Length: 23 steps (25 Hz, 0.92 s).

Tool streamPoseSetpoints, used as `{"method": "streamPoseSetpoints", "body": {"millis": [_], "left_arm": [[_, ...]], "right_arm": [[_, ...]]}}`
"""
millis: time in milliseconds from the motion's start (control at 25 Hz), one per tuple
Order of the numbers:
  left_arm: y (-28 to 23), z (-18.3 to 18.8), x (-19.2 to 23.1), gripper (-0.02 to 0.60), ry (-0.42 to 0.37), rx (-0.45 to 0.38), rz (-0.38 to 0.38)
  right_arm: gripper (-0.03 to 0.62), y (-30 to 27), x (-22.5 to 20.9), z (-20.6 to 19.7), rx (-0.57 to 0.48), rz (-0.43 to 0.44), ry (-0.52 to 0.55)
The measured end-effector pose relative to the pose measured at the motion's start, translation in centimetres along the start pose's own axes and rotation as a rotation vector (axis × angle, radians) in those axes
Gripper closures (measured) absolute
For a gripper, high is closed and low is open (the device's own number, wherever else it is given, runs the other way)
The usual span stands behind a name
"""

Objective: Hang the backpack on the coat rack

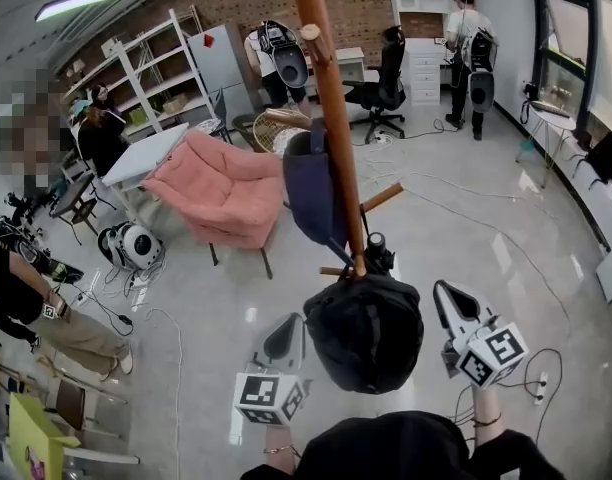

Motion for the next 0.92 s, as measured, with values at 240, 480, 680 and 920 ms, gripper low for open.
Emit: {"method": "streamPoseSetpoints", "body": {"millis": [240,480,680,920], "left_arm": [[-0.3,-0.5,-0.1,0.568,0.001,0.005,-0.007],[-0.3,-1.0,-0.1,0.568,0.004,0.021,-0.002],[-0.3,-1.1,0.0,0.568,0.002,0.023,0.019],[-0.8,-1.7,0.1,0.568,-0.011,0.030,0.035]], "right_arm": [[0.582,-0.2,-0.3,-0.4,-0.001,-0.002,-0.005],[0.582,0.2,-0.7,-0.7,0.009,-0.019,-0.005],[0.582,0.4,-1.1,-0.8,0.013,-0.034,-0.009],[0.582,0.5,-1.7,-1.3,0.003,-0.050,-0.005]]}}
Point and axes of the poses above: the fingertips, and each gripper's own axes: y backward along the fingers, x to its left, z out of its top, the point moved 9 cm from there along y, backward along the fingers, and after that the axes turned 15 degrees about -x, right-handed, at the moved point
